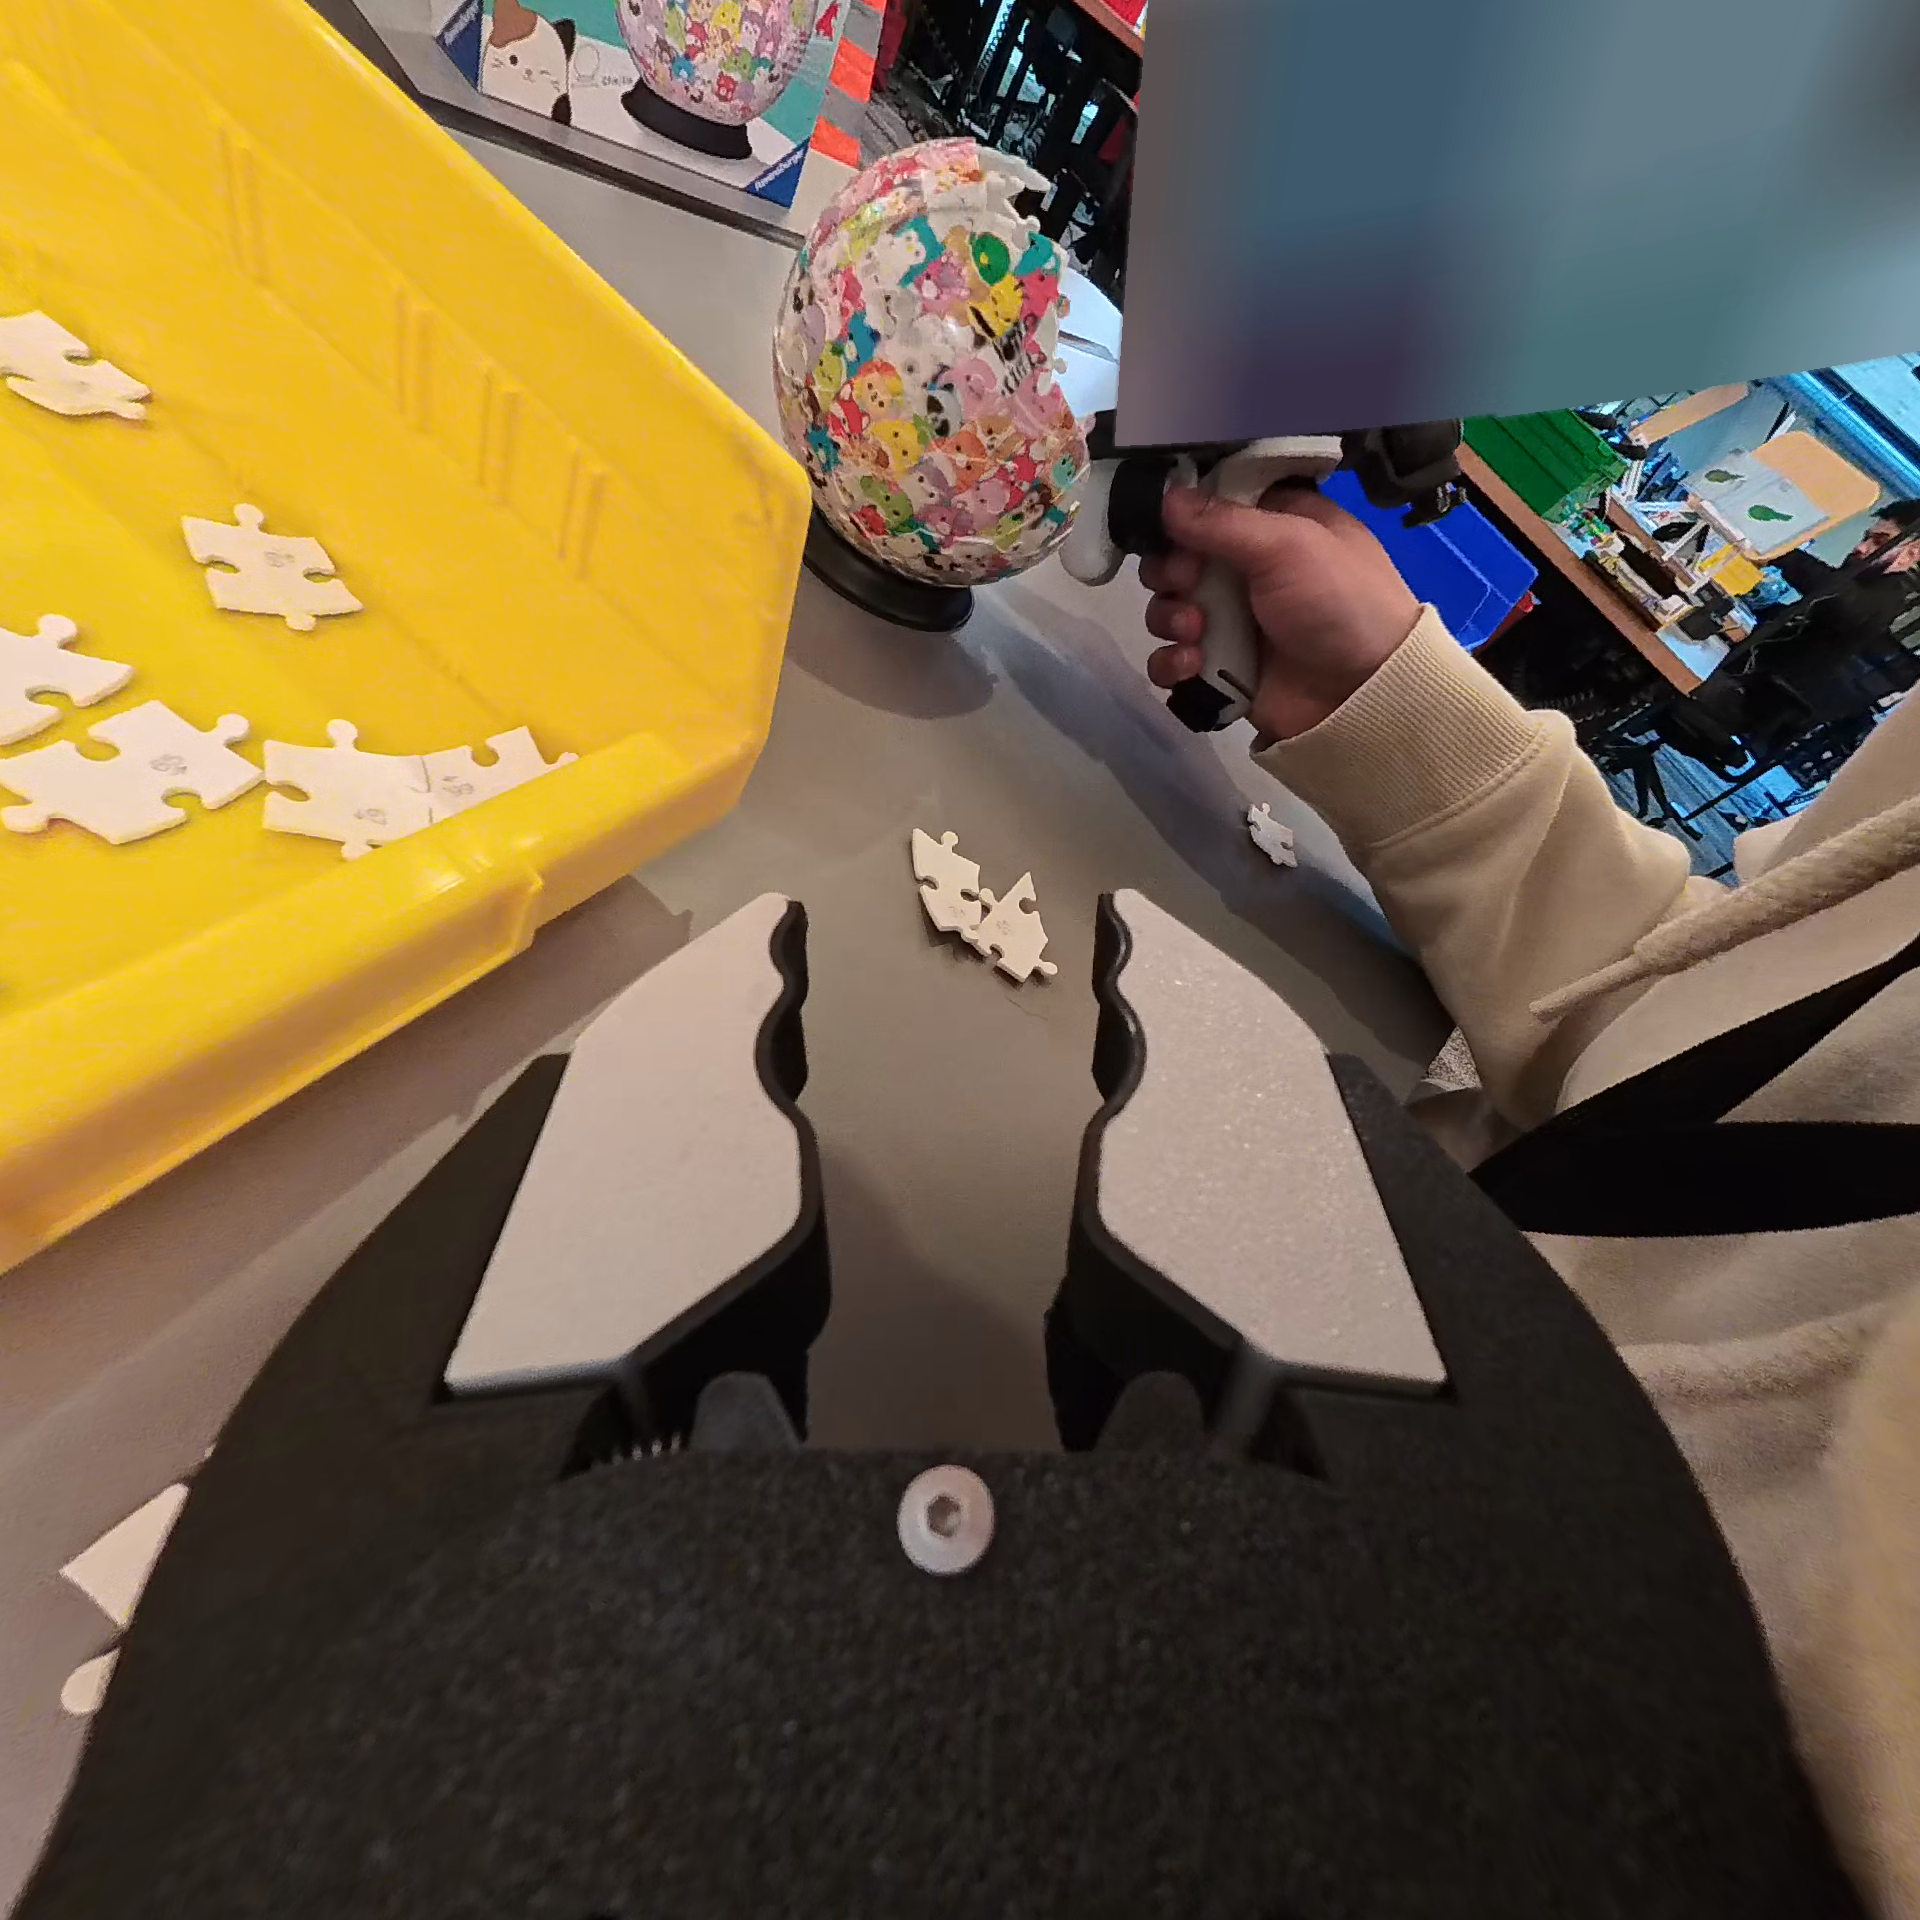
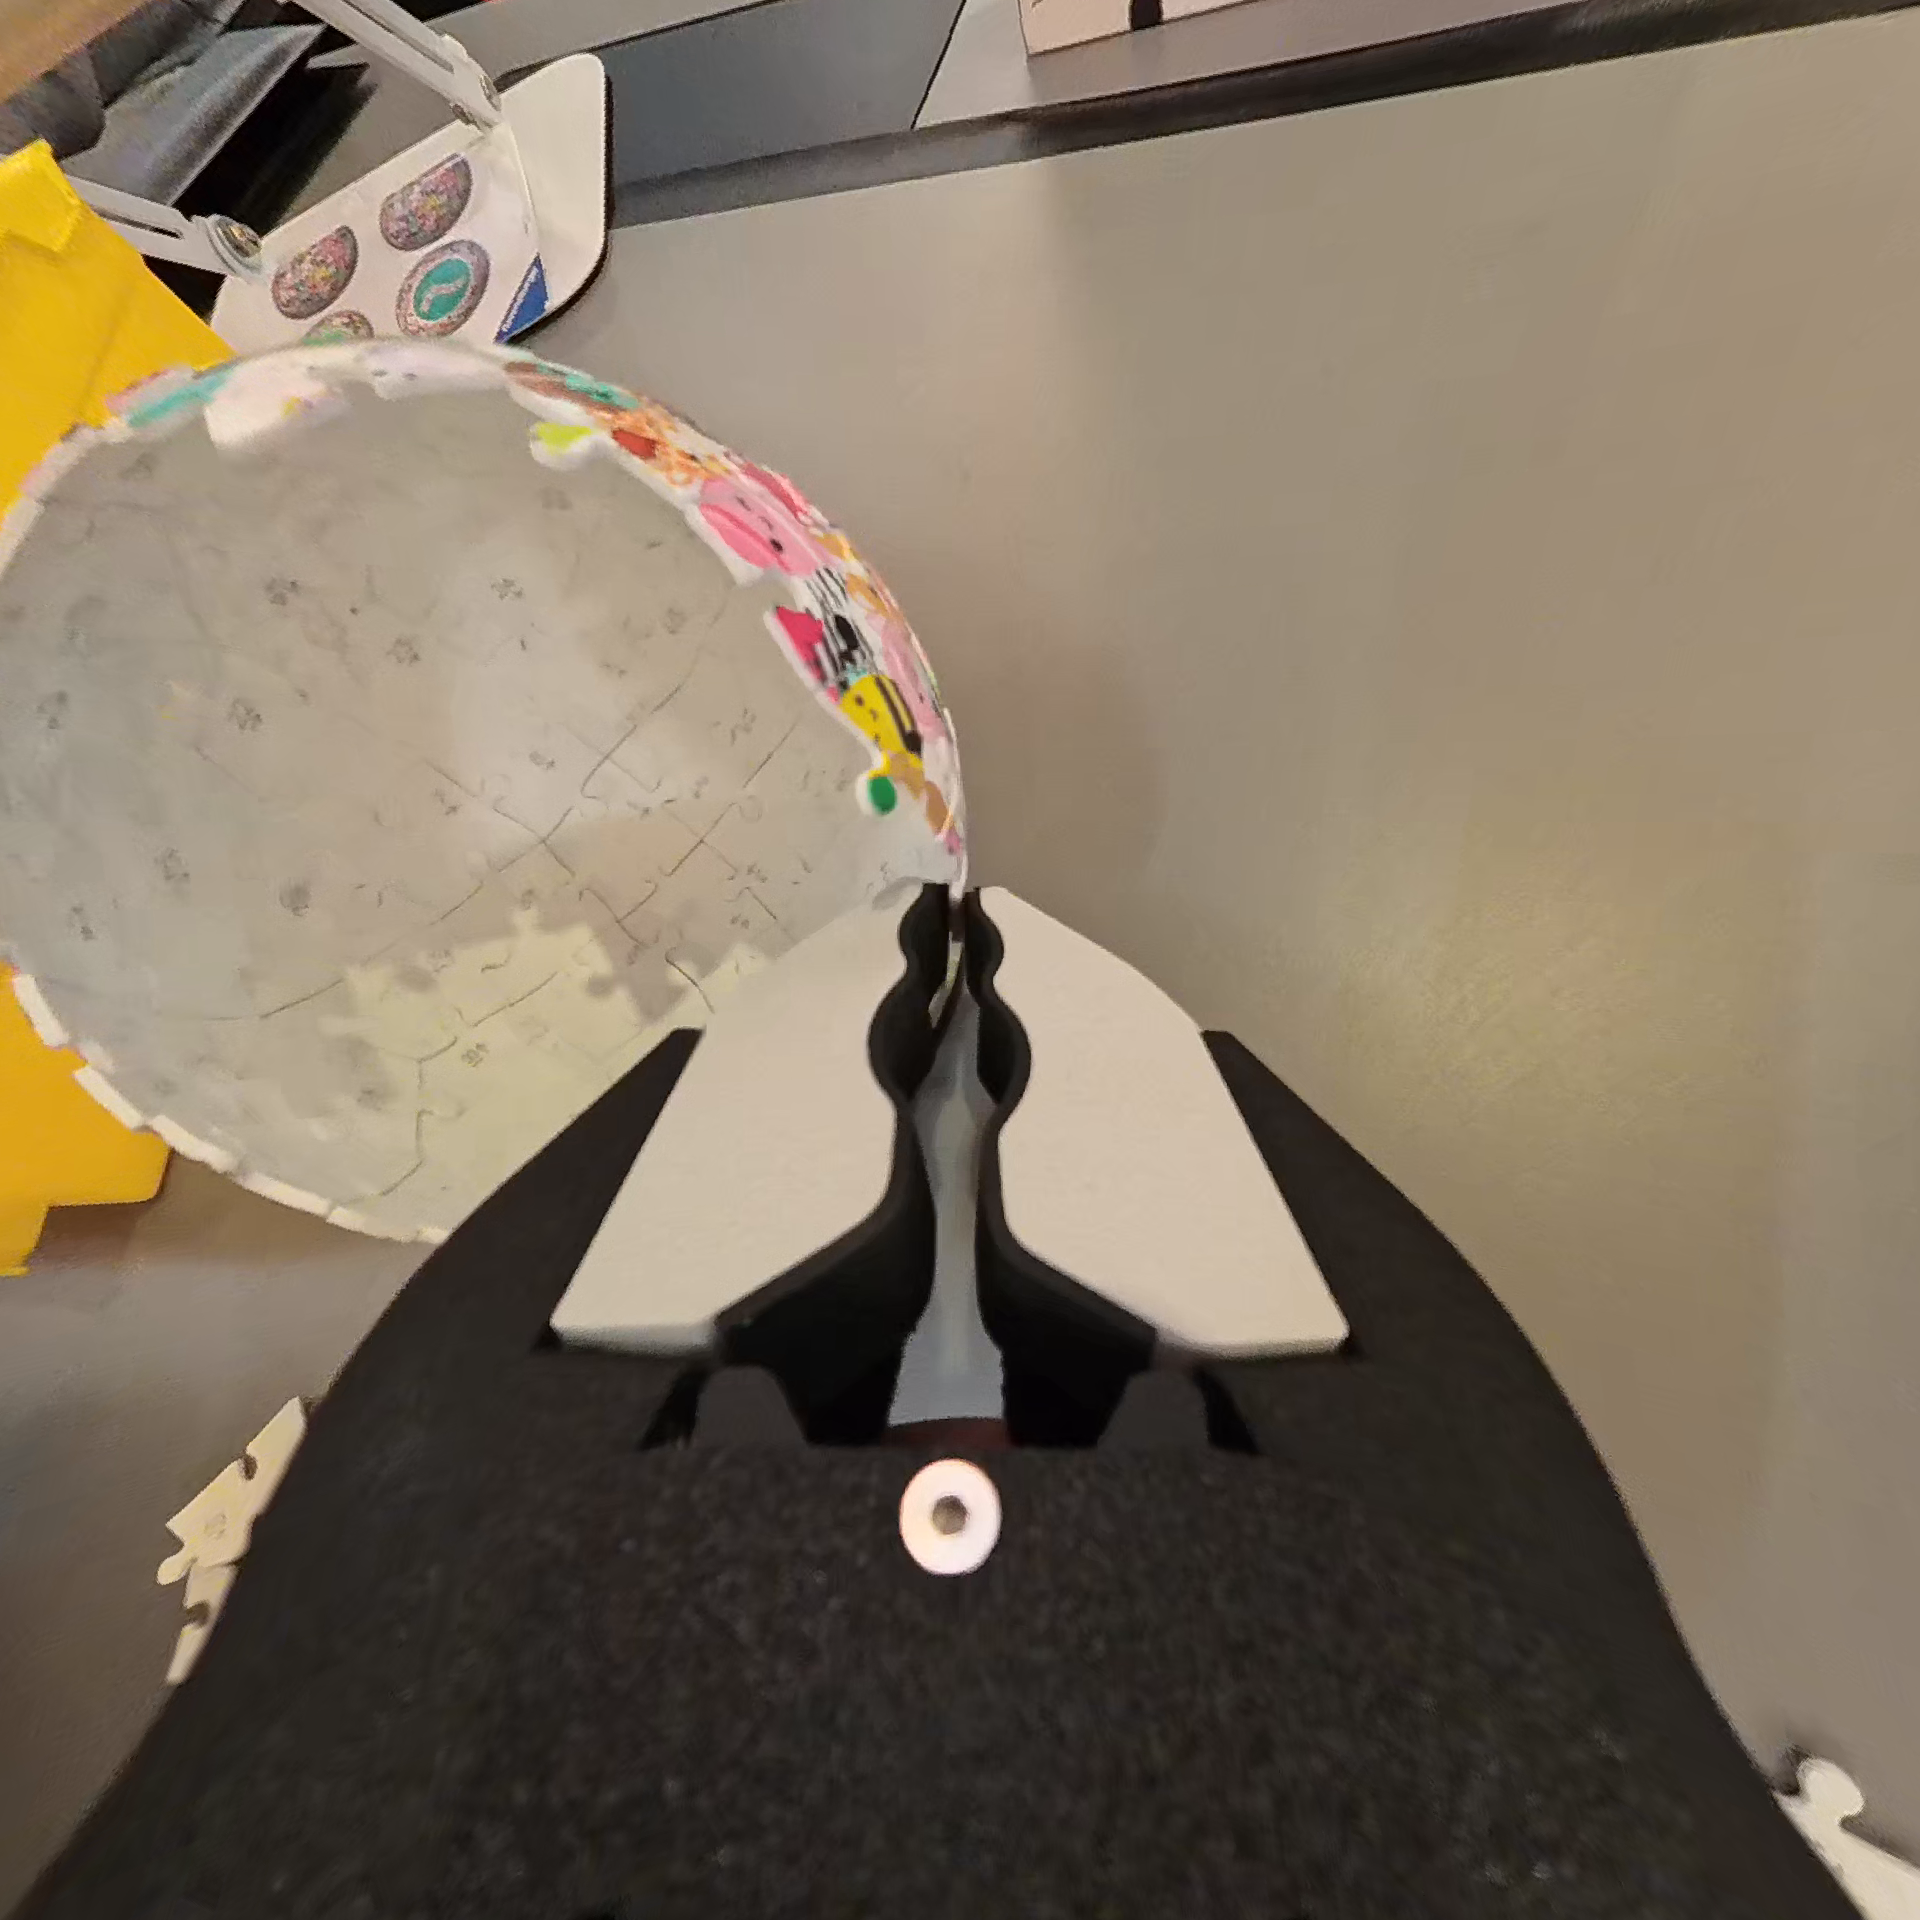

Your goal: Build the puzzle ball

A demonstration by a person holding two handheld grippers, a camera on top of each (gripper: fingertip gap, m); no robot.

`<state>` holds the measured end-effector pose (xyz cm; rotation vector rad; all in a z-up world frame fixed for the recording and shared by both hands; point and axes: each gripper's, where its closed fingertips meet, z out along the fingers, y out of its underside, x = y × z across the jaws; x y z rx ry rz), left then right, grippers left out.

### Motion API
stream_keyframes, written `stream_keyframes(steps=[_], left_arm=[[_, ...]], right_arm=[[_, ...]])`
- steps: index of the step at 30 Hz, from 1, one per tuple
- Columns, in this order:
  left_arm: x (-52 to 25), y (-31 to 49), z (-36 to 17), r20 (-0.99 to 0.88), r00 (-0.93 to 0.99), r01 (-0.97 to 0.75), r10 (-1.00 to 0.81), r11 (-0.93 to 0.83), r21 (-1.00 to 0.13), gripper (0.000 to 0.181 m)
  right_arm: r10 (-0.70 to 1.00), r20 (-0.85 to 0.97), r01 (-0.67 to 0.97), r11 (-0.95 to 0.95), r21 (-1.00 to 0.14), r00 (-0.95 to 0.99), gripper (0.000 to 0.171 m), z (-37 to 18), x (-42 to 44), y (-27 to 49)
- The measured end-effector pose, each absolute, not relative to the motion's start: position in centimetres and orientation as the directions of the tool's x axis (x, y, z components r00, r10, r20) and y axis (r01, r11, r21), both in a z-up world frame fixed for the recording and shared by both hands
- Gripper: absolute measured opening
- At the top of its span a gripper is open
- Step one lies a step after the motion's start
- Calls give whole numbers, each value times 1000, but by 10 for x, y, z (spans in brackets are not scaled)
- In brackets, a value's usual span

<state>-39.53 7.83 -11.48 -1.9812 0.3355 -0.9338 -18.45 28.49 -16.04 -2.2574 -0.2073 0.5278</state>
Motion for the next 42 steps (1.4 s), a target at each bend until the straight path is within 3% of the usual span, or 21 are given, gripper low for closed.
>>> stream_keyframes(steps=[9,12,23,31,35,42], left_arm=[[-396,79,-115,482,681,122,-551,-564,-817,52],[-396,79,-115,485,679,123,-551,-566,-815,52],[-397,79,-116,488,680,127,-547,-568,-813,52],[-397,80,-116,490,679,126,-547,-570,-812,52],[-397,80,-116,490,679,128,-547,-569,-812,52],[-397,79,-116,492,677,130,-548,-568,-813,52]], right_arm=[[341,-243,43,-655,-755,908,3,-160,-186,289],[351,-287,26,-671,-741,891,15,-162,-190,290],[364,-284,48,-684,-728,887,3,-164,-192,295],[377,-208,101,-656,-748,902,4,-161,-190,299],[385,-221,107,-671,-734,896,16,-161,-192,295],[378,-212,110,-673,-732,901,12,-162,-188,296]])
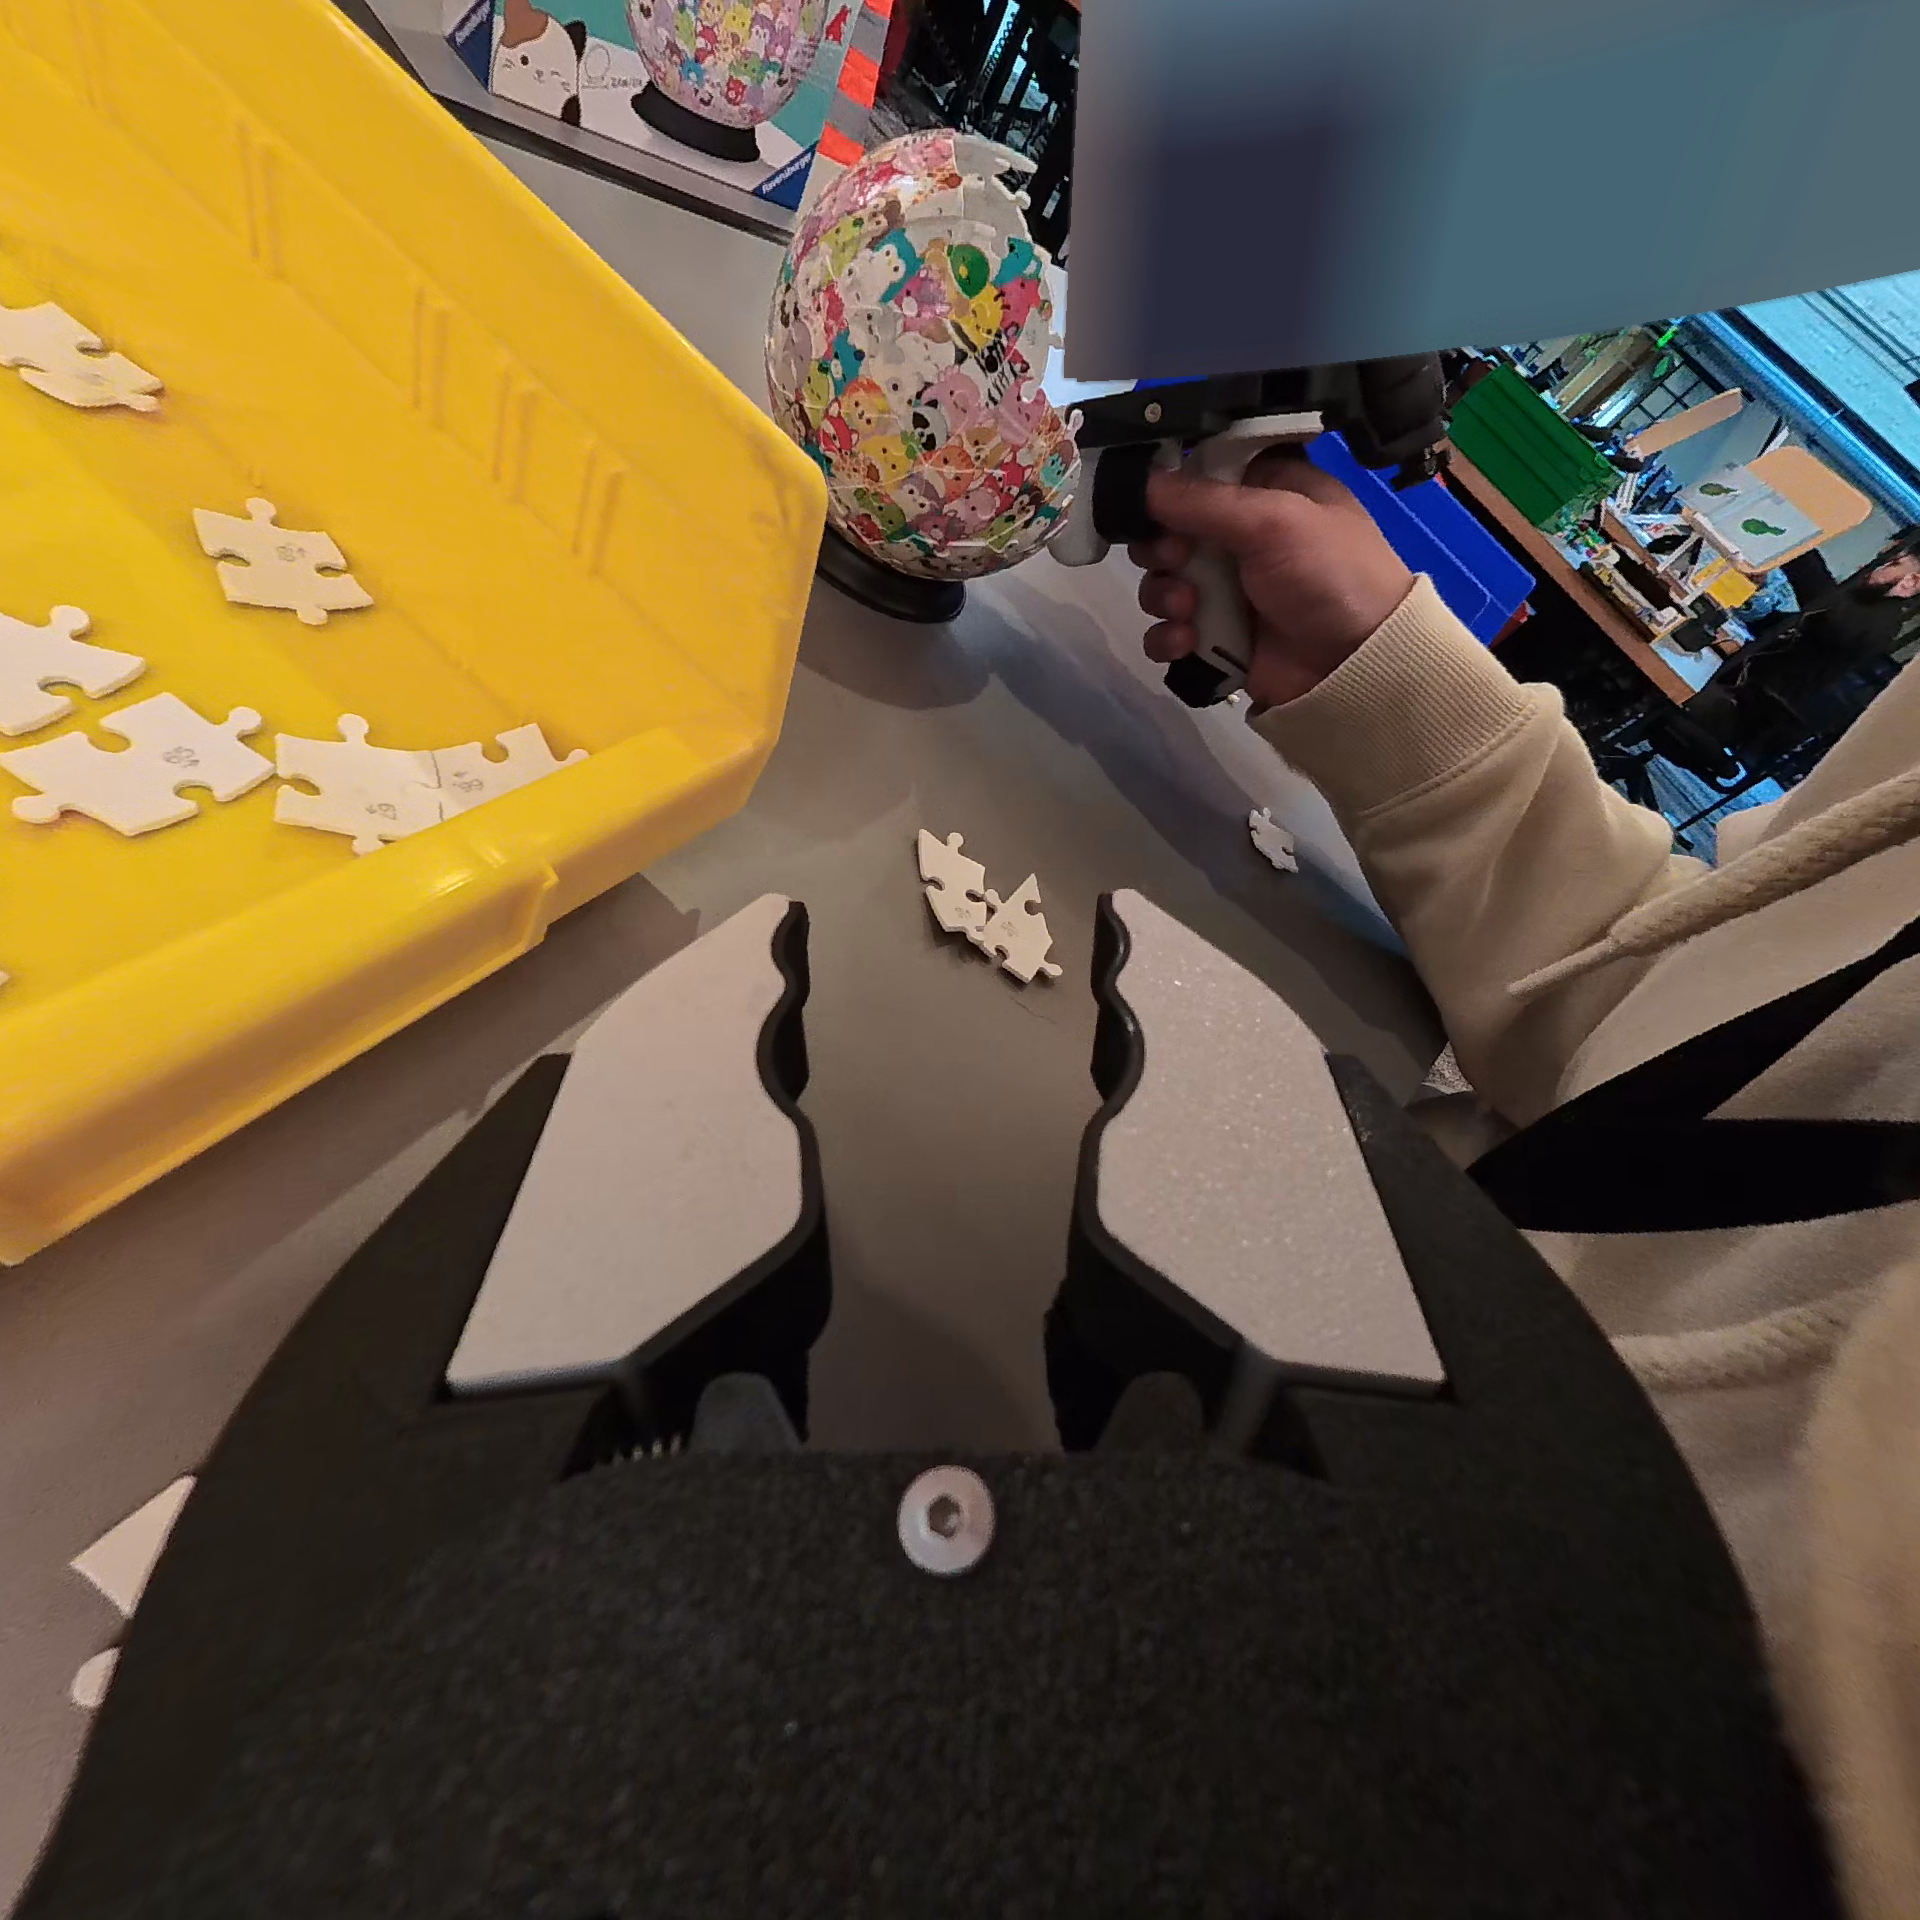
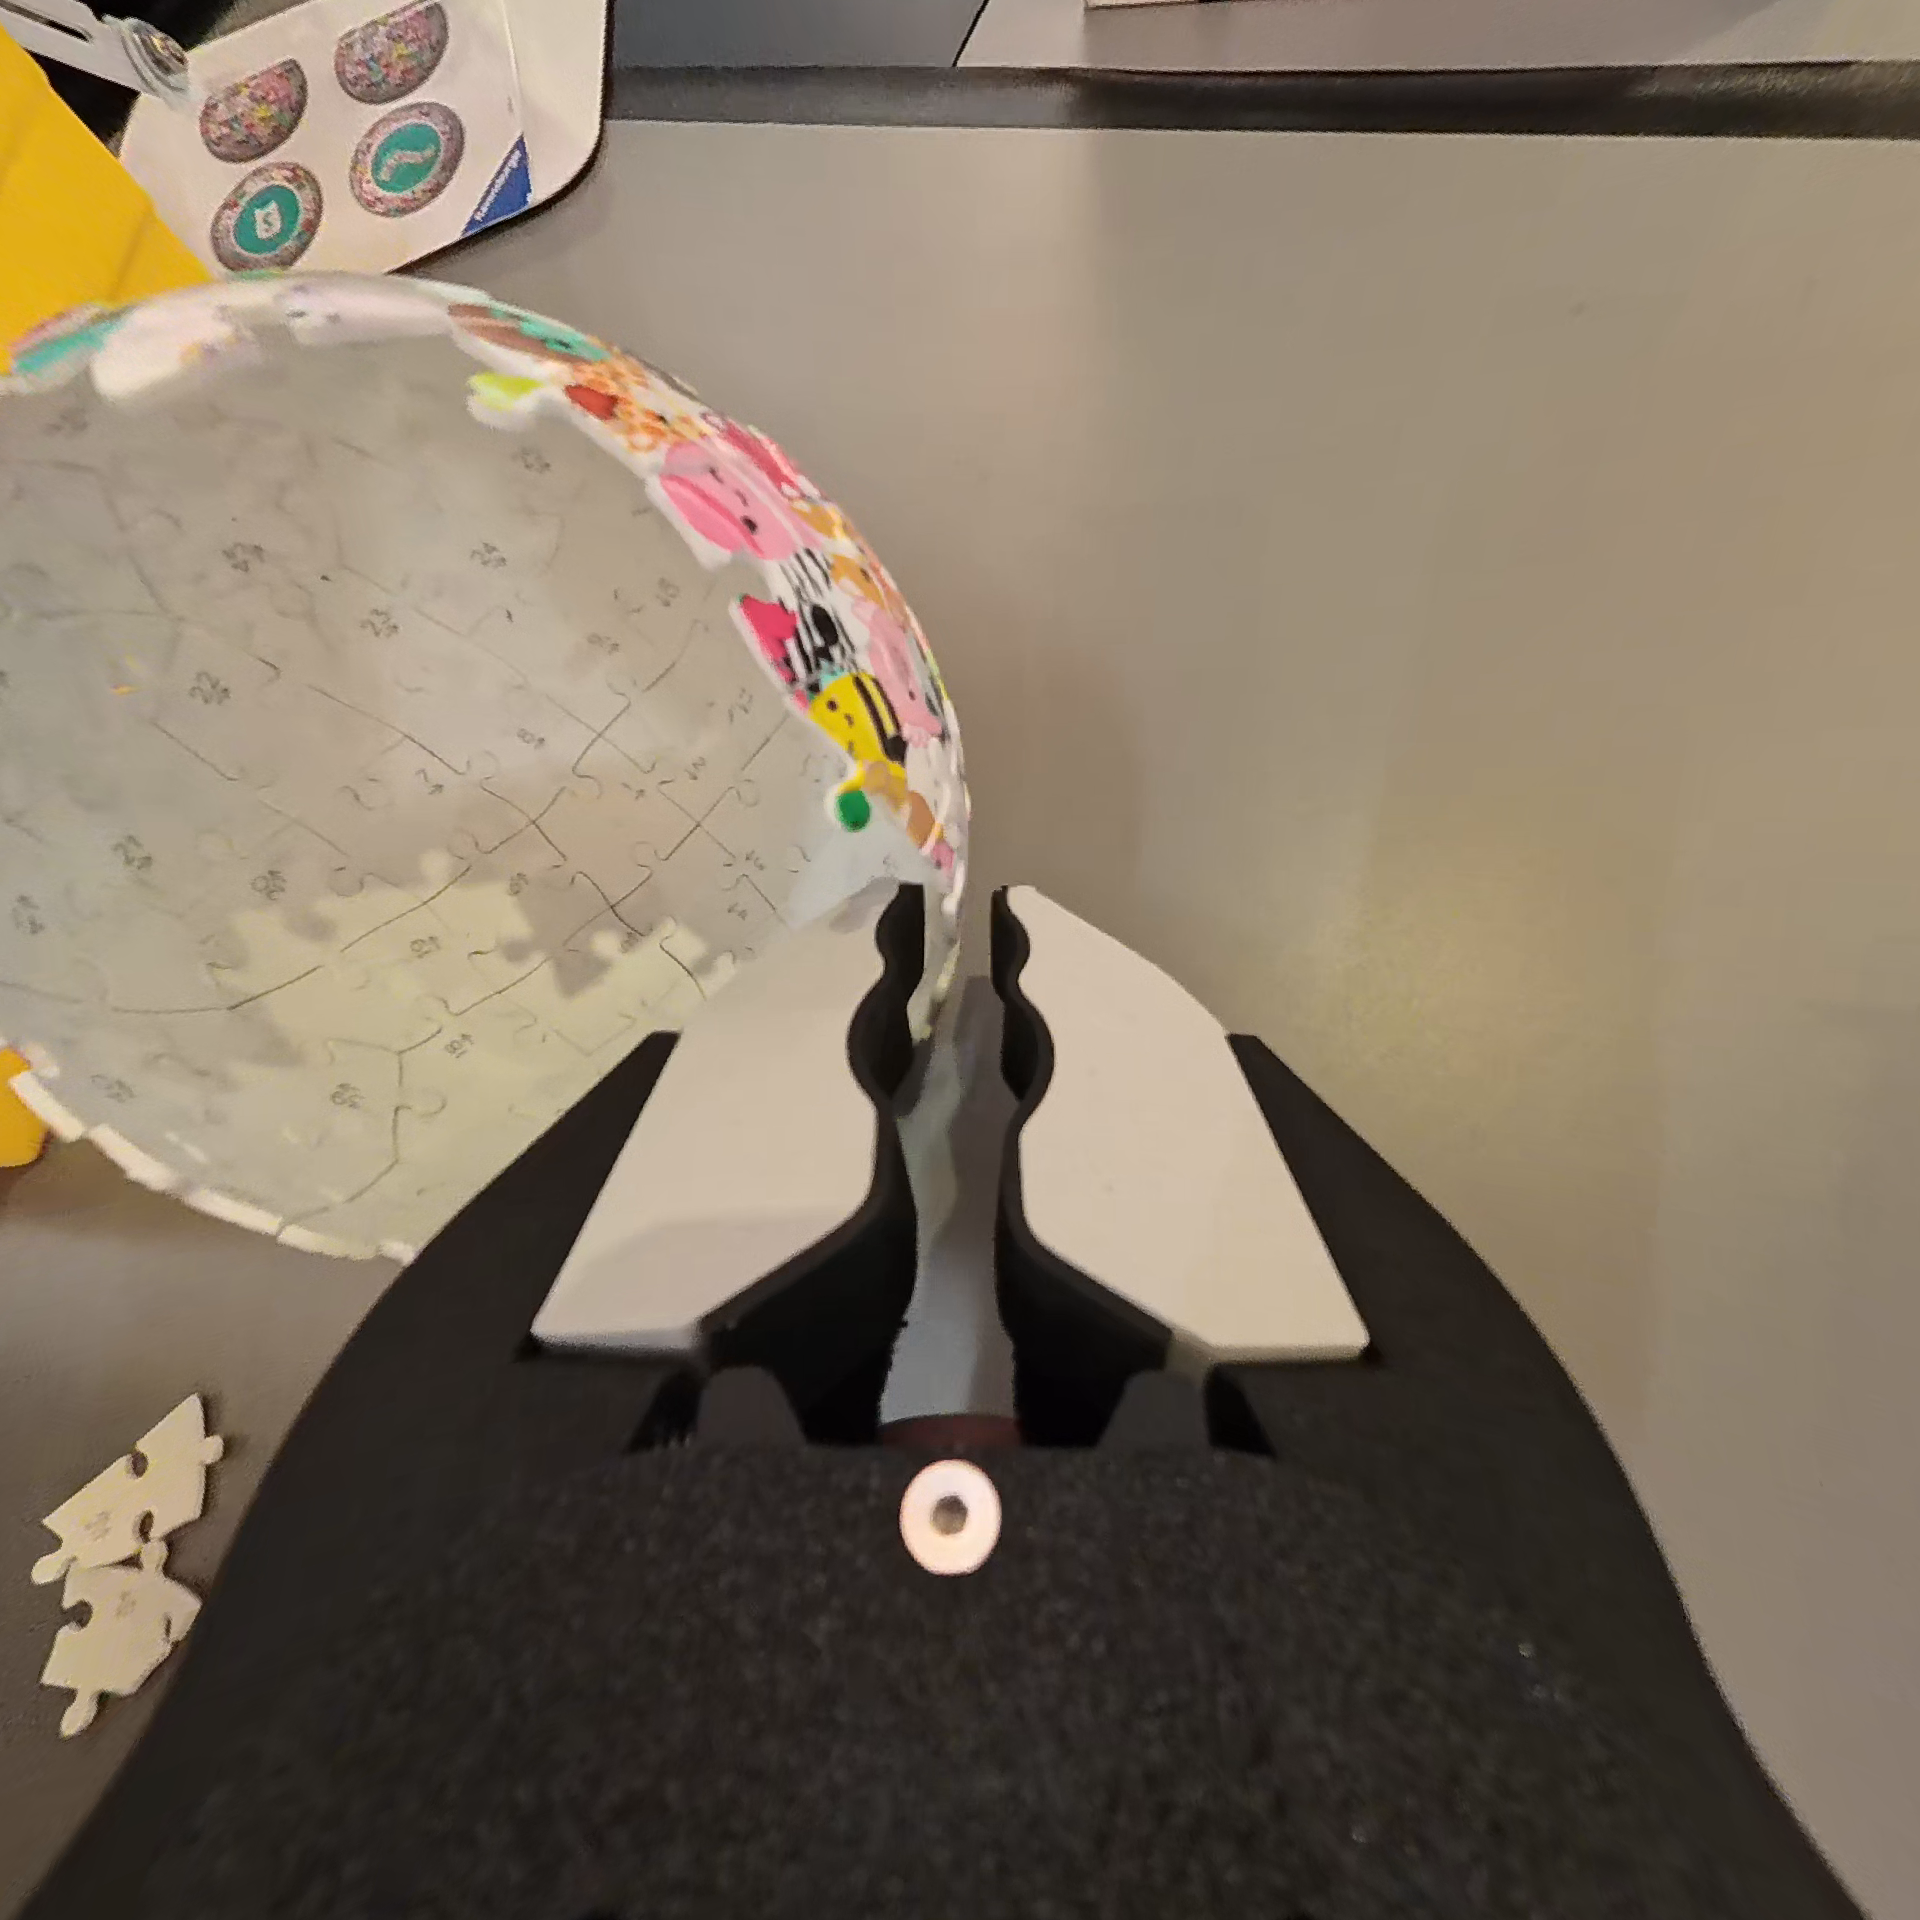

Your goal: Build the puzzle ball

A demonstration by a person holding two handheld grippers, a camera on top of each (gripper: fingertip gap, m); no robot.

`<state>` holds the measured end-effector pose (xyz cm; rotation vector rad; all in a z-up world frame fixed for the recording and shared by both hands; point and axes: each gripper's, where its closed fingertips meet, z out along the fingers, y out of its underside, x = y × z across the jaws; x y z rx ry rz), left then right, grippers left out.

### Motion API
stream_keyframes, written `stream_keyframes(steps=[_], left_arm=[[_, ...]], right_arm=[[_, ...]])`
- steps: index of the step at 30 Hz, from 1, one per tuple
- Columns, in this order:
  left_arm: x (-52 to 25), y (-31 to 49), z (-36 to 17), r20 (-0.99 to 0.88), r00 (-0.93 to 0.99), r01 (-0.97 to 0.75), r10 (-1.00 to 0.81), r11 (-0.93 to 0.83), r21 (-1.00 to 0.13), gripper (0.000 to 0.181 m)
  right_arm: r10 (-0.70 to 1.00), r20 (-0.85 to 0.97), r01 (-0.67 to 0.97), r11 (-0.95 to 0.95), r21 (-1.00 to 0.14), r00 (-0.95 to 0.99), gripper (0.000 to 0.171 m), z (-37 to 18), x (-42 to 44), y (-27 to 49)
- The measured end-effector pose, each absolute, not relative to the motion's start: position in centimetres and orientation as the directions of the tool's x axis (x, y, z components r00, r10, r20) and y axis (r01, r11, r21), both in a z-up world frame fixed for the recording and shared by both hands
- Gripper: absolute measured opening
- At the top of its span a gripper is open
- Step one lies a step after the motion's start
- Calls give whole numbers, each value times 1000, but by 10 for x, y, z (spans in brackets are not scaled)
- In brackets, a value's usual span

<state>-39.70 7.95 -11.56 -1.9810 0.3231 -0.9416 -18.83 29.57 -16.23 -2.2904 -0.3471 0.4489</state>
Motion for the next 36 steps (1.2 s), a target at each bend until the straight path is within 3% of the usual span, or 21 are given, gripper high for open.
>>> stream_keyframes(steps=[12,14,18,27,33,36], left_arm=[[-396,80,-115,495,673,133,-550,-568,-812,52],[-394,79,-115,490,673,125,-554,-568,-814,52],[-388,78,-117,449,692,73,-565,-564,-823,52],[-370,58,-127,282,749,-111,-599,-533,-839,51],[-347,46,-128,257,741,-152,-621,-527,-836,49],[-339,43,-129,245,736,-171,-632,-522,-835,49]], right_arm=[[396,-222,119,-675,-728,891,5,-162,-192,299],[409,-196,143,-663,-735,891,24,-158,-190,295],[434,-119,210,-636,-742,893,35,-141,-172,271],[647,9,346,-397,-850,763,27,-106,-149,177],[648,68,266,-214,-940,759,22,-91,-136,130],[671,34,242,-219,-945,741,18,-99,-134,116]])
